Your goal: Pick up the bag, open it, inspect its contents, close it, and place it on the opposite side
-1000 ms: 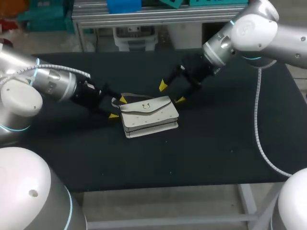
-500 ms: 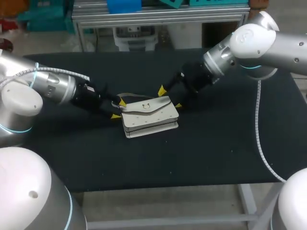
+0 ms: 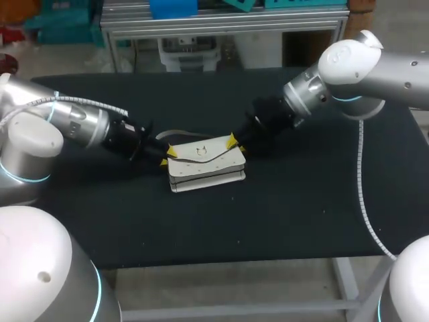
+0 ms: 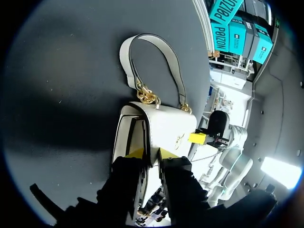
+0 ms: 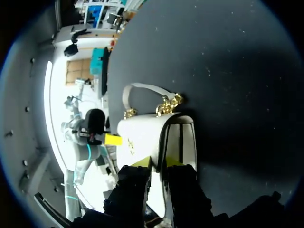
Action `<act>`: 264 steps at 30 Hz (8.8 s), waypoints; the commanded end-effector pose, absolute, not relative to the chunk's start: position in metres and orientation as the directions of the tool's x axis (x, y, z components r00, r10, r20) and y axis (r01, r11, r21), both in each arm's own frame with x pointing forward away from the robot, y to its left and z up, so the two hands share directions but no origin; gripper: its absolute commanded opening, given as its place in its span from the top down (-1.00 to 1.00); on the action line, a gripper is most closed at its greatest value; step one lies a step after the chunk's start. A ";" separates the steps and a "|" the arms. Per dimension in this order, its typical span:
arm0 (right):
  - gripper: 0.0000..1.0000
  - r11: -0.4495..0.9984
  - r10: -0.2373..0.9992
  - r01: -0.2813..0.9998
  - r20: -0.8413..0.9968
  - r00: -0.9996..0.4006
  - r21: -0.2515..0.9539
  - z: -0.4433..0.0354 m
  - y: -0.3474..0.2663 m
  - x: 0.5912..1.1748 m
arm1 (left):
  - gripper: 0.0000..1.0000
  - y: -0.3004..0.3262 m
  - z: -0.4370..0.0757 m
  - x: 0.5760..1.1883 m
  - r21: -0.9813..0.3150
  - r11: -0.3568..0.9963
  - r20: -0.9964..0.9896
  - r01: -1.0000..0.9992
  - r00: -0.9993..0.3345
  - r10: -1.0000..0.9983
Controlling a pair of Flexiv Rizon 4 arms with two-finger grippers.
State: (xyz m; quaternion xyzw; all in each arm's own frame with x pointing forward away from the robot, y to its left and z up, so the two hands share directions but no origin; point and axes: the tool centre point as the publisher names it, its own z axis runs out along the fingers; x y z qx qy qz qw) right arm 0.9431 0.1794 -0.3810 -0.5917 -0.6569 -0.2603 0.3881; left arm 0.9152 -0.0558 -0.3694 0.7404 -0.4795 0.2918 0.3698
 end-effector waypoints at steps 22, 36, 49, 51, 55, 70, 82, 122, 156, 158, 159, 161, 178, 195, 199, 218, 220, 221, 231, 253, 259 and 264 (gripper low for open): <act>0.05 0.100 0.562 0.992 0.827 0.009 -0.079 -0.386 0.181 0.937 | 0.07 -0.062 -0.382 0.922 0.277 -0.209 0.809 -0.938 0.344 -0.477; 1.00 0.094 0.569 0.991 0.822 0.022 -0.092 -0.396 0.181 0.936 | 0.80 -0.061 -0.389 0.925 0.299 -0.229 0.792 -0.926 0.375 -0.482; -1.00 0.072 0.578 0.997 0.815 -0.041 -0.001 -0.368 0.180 0.936 | -0.68 -0.064 -0.365 0.912 0.226 -0.202 0.816 -0.953 0.299 -0.494; -1.00 0.073 0.576 0.997 0.817 -0.040 -0.002 -0.369 0.181 0.936 | -0.62 -0.064 -0.367 0.913 0.231 -0.201 0.815 -0.952 0.302 -0.494; -0.67 0.074 0.572 0.997 0.819 -0.039 -0.004 -0.371 0.185 0.937 | -0.09 -0.065 -0.368 0.915 0.244 -0.199 0.817 -0.949 0.311 -0.485; 1.00 0.071 0.570 0.997 0.822 -0.012 -0.036 -0.389 0.187 0.933 | 1.00 -0.067 -0.401 0.921 0.331 -0.222 0.780 -0.917 0.399 -0.482; -0.79 0.041 0.544 0.999 0.839 -0.031 0.011 -0.378 0.185 0.935 | 0.03 -0.064 -0.370 0.912 0.246 -0.233 0.837 -0.941 0.328 -0.438; -1.00 0.038 0.541 0.997 0.838 -0.071 0.060 -0.369 0.184 0.931 | -0.20 -0.065 -0.359 0.903 0.077 -0.215 0.865 -0.974 0.172 -0.471; 0.12 0.101 0.566 0.994 0.820 -0.090 0.039 -0.378 0.176 0.901 | -1.00 -0.034 -0.345 0.892 0.087 -0.276 0.813 -0.957 0.228 -0.535; 0.14 0.099 0.566 0.995 0.820 -0.083 0.032 -0.380 0.176 0.900 | -1.00 -0.033 -0.345 0.892 0.088 -0.284 0.809 -0.955 0.235 -0.539; 0.15 0.094 0.567 0.995 0.820 -0.077 0.029 -0.380 0.175 0.898 | -1.00 -0.031 -0.346 0.892 0.090 -0.292 0.806 -0.952 0.242 -0.540; 0.15 0.084 0.571 0.996 0.819 -0.065 0.021 -0.381 0.174 0.897 | -1.00 -0.028 -0.346 0.892 0.089 -0.302 0.804 -0.949 0.247 -0.541; 0.42 0.002 0.603 1.000 0.797 -0.021 0.025 -0.372 0.176 0.879 | -1.00 0.000 -0.342 0.893 0.057 -0.371 0.754 -0.927 0.284 -0.593; 1.00 0.014 0.632 0.994 0.770 -0.094 0.110 -0.371 0.135 0.906 | -1.00 0.024 -0.334 0.893 -0.011 -0.085 0.636 -0.996 0.058 -0.769; 1.00 -0.035 0.687 0.992 0.723 -0.065 0.123 -0.366 0.101 0.925 | -1.00 0.030 -0.331 0.899 -0.034 -0.049 0.567 -0.998 0.021 -0.823; 1.00 0.024 0.688 0.984 0.711 -0.145 0.177 -0.352 0.046 0.950 | -1.00 0.037 -0.329 0.914 0.006 0.069 0.411 -0.998 -0.060 -0.910; 1.00 0.024 0.688 0.984 0.711 -0.145 0.177 -0.352 0.046 0.950 | -1.00 0.037 -0.329 0.914 0.006 0.069 0.411 -0.998 -0.060 -0.910; 1.00 0.024 0.688 0.984 0.711 -0.145 0.177 -0.352 0.046 0.950 | -1.00 0.037 -0.329 0.914 0.006 0.069 0.411 -0.998 -0.060 -0.910; 1.00 -0.020 0.712 0.975 0.687 -0.141 0.221 -0.352 0.006 0.973 | -1.00 0.049 -0.326 0.920 -0.046 0.077 0.372 -0.996 -0.089 -0.924; 1.00 -0.005 0.741 0.946 0.637 -0.214 0.324 -0.347 -0.186 1.086 | -1.00 0.073 -0.320 0.941 -0.104 0.213 0.264 -0.972 -0.233 -0.936; 1.00 -0.015 0.793 0.945 0.579 -0.187 0.326 -0.349 -0.219 1.102 | -1.00 0.076 -0.321 0.949 -0.095 0.208 0.252 -0.974 -0.225 -0.941; 1.00 -0.031 0.818 0.941 0.549 -0.170 0.337 -0.349 -0.242 1.110 | -1.00 0.081 -0.321 0.955 -0.086 0.190 0.234 -0.978 -0.205 -0.950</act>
